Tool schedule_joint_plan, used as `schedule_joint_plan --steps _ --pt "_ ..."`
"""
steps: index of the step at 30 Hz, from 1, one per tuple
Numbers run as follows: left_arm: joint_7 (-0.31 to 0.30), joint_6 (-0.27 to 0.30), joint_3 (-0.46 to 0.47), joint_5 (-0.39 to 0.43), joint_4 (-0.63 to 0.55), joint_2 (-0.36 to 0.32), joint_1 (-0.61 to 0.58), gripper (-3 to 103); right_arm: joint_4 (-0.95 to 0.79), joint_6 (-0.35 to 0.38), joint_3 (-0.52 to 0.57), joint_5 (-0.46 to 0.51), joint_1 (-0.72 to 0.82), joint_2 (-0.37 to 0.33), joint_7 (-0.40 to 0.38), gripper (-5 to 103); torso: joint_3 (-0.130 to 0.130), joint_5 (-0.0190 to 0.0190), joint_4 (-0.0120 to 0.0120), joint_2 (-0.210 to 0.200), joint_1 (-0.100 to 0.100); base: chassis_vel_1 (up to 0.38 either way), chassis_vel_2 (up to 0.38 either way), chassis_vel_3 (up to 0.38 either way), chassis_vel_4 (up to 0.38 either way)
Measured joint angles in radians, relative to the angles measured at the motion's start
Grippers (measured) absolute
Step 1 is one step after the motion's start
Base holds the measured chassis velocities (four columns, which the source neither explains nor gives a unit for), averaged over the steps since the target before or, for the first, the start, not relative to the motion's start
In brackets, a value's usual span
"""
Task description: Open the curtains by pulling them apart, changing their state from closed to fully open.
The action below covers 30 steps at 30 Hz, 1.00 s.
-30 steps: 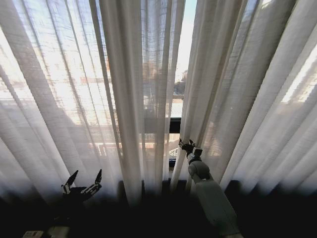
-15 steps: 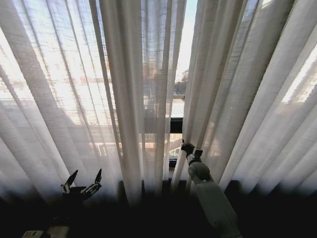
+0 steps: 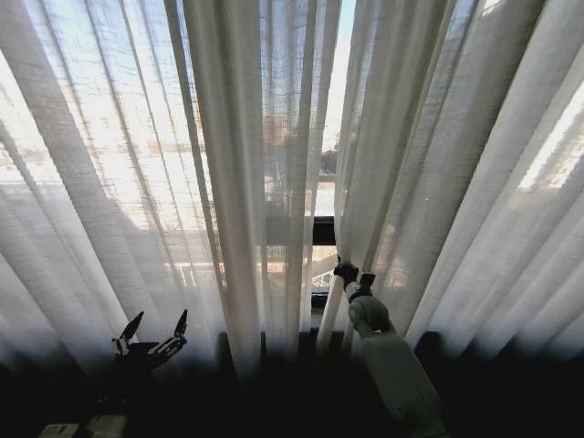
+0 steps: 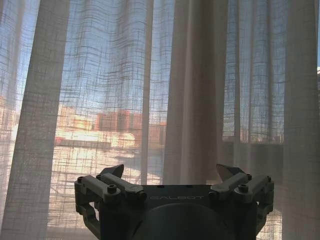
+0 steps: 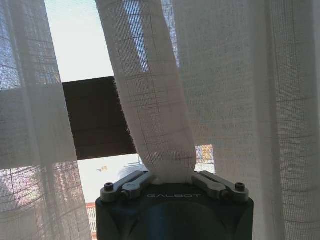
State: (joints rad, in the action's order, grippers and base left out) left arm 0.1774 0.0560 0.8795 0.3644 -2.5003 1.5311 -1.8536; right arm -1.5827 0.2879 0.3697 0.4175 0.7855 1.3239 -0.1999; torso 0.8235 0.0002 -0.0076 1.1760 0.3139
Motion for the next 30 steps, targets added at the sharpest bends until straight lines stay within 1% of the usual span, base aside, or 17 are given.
schedule_joint_plan --steps 6,14,19,22,30 --pt "0.0 -0.001 0.001 0.0 0.0 0.0 0.0 100 -0.001 0.0 0.007 0.003 0.003 -0.001 0.002 0 0.0 -0.0001 0.0 0.0 0.0 -0.034 -0.035 0.035 0.034" --pt "-0.001 0.0 0.0 -0.002 0.0 0.002 0.002 100 -0.003 -0.001 0.013 0.004 0.004 -0.004 0.004 0 0.0 -0.0001 0.0001 0.0 0.0 -0.158 -0.151 0.173 0.175" --pt "-0.001 0.001 -0.001 -0.004 0.0 0.002 0.002 100 -0.003 -0.002 0.015 0.004 0.005 -0.005 0.004 0 0.0 0.0003 -0.0003 0.0 0.0 -0.26 -0.263 0.259 0.259" --pt "-0.001 0.001 -0.001 -0.004 0.0 0.002 0.002 100 -0.004 -0.002 0.017 0.004 0.006 -0.005 0.005 0 0.0 0.0 0.0 0.0 0.0 -0.328 -0.325 0.314 0.323" --pt "-0.001 0.002 -0.004 -0.005 0.0 0.001 0.004 100 -0.006 -0.003 0.036 0.004 0.007 -0.008 0.005 0 0.0 0.0 -0.0002 0.0 0.0 -0.343 -0.35 0.335 0.366"
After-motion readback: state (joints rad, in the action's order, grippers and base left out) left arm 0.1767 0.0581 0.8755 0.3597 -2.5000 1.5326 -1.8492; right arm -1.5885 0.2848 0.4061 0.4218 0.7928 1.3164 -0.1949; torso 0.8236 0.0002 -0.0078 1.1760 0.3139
